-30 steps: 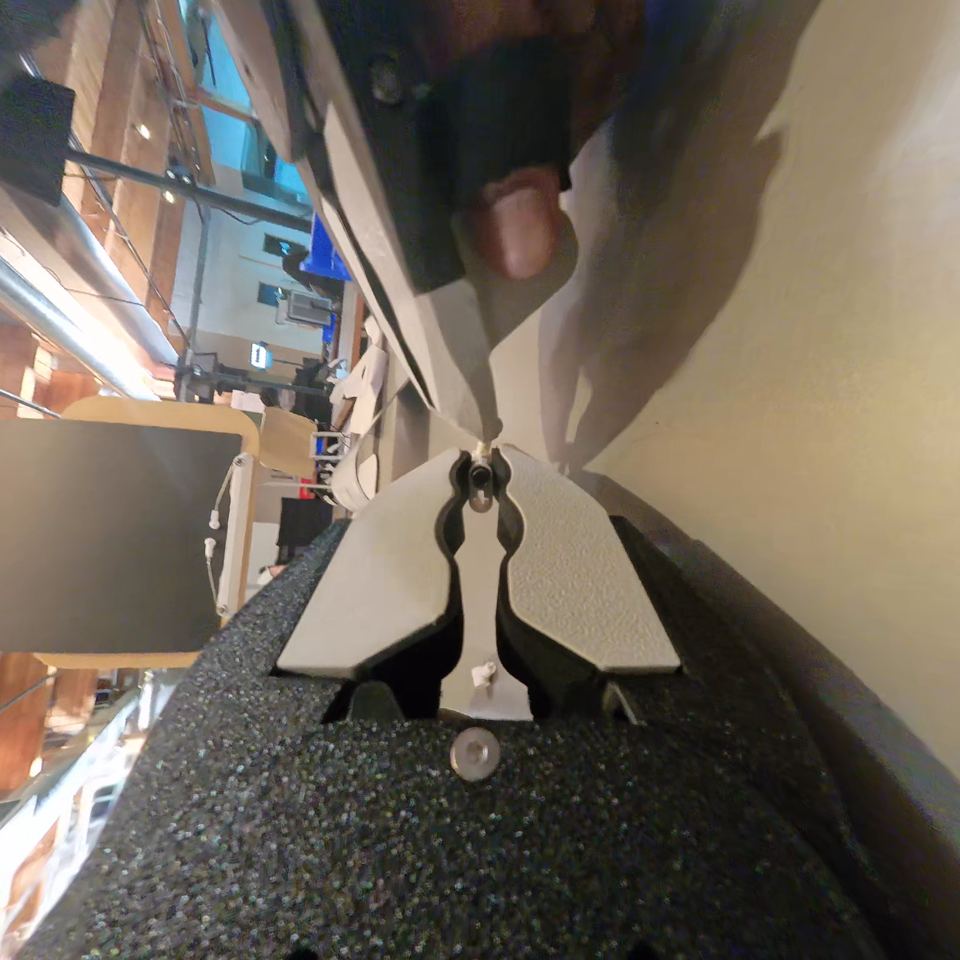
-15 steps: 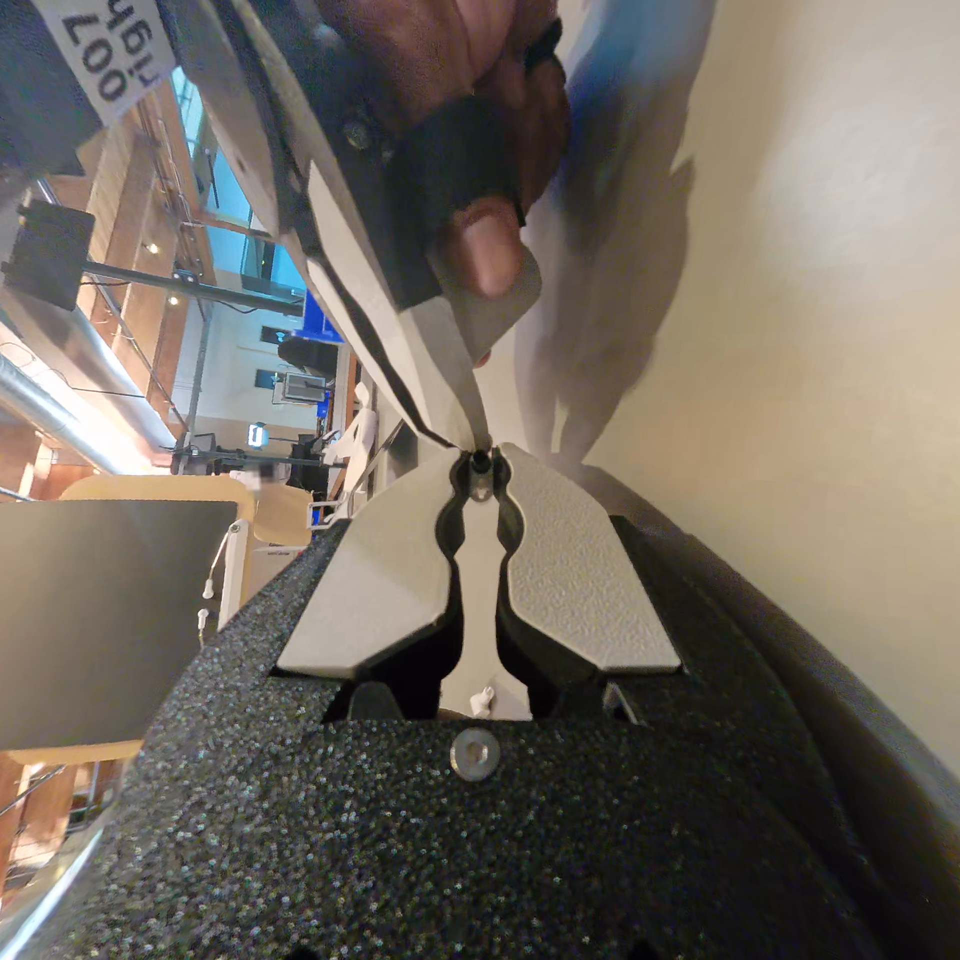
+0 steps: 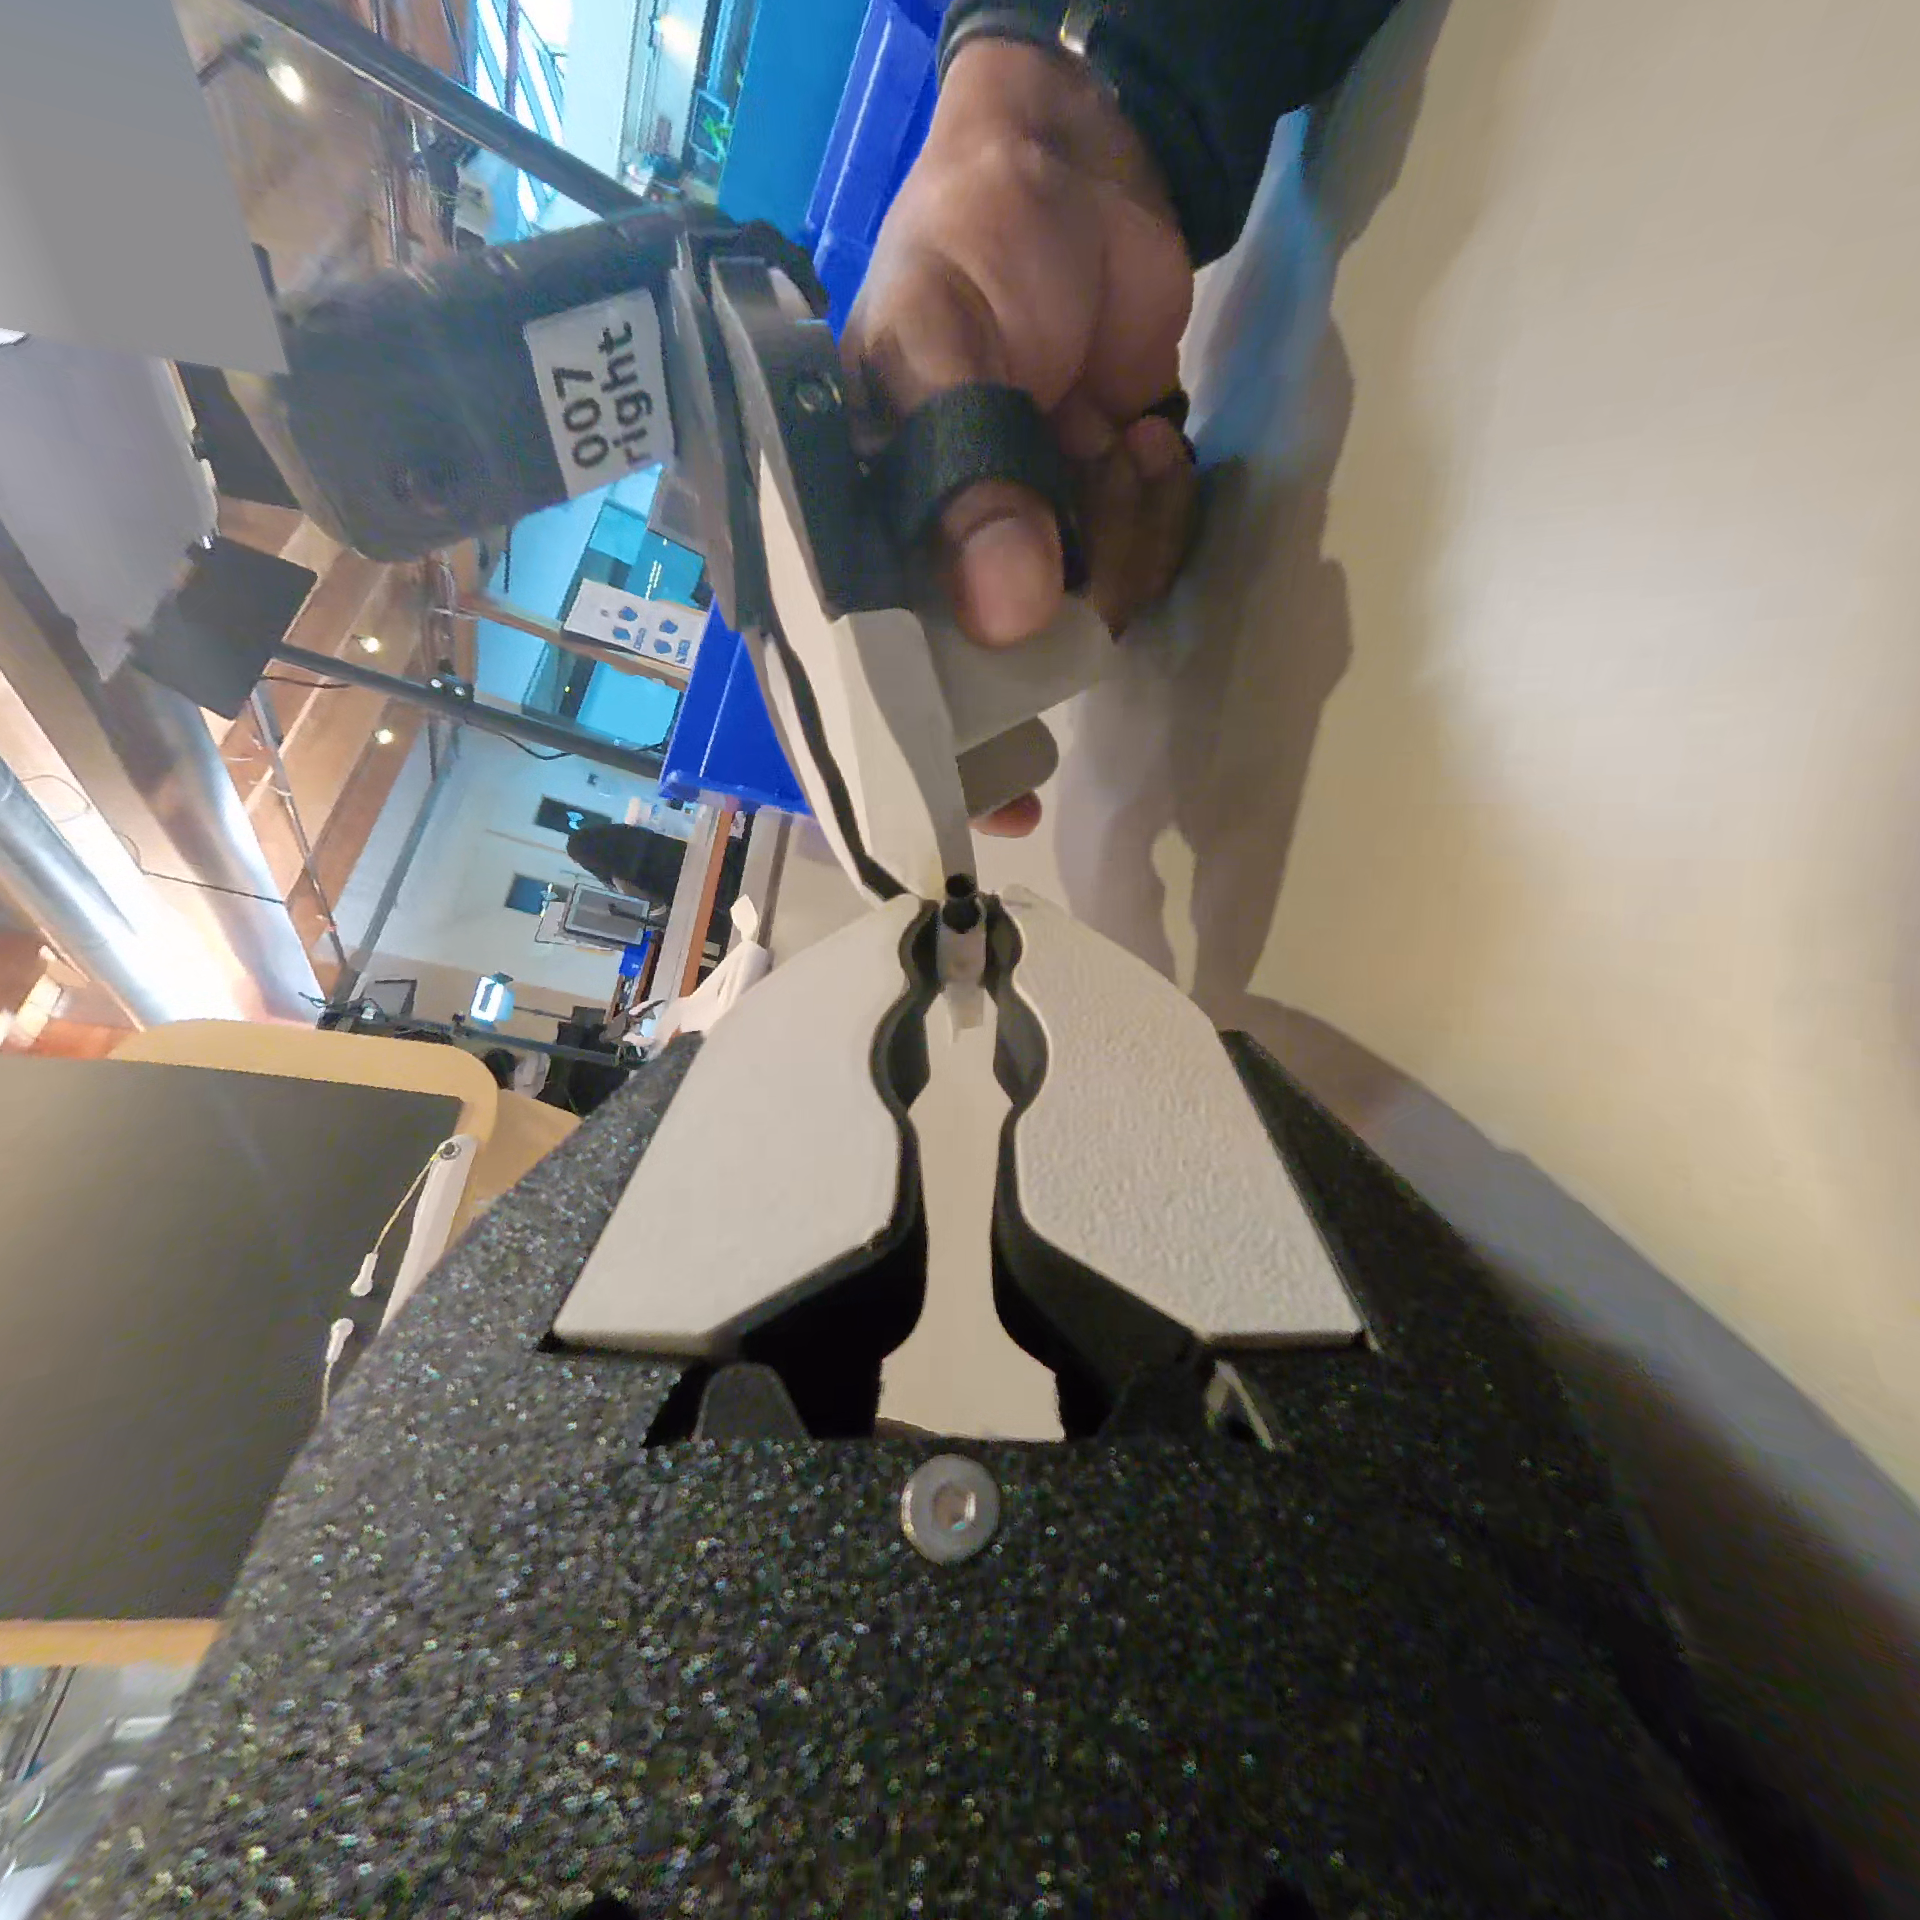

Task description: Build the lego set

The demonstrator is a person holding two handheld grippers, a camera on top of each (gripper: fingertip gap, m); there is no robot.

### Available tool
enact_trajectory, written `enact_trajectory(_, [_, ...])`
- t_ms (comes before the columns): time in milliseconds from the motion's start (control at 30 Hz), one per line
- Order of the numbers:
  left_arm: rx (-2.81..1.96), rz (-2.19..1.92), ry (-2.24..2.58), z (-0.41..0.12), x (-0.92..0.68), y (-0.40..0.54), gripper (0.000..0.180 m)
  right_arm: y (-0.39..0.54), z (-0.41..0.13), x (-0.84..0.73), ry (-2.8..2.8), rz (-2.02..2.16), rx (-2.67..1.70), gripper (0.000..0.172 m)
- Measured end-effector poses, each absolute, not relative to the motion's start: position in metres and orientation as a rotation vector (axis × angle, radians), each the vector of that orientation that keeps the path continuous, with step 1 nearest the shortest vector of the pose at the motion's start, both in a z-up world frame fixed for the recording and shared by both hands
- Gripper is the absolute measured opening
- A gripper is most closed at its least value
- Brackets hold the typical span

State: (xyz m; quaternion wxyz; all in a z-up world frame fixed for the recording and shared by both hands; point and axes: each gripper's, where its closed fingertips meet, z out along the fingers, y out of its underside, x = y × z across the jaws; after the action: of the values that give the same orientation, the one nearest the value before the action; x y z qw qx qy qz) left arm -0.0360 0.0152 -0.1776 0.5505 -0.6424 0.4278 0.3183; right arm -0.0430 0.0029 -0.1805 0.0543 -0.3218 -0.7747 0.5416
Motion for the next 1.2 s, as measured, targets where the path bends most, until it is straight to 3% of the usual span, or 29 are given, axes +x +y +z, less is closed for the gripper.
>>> enact_trajectory(767, [-1.646, 0.4, 0.708, -0.171, -0.051, 0.021, 0.008, 0.013, -0.181, -0.053, -2.29, 1.525, -0.9, 0.007])
enact_trajectory(1200, [-1.693, 0.002, 0.456, -0.153, -0.046, 0.021, 0.008, 0.025, -0.227, -0.049, -2.502, 1.004, -0.714, 0.008])
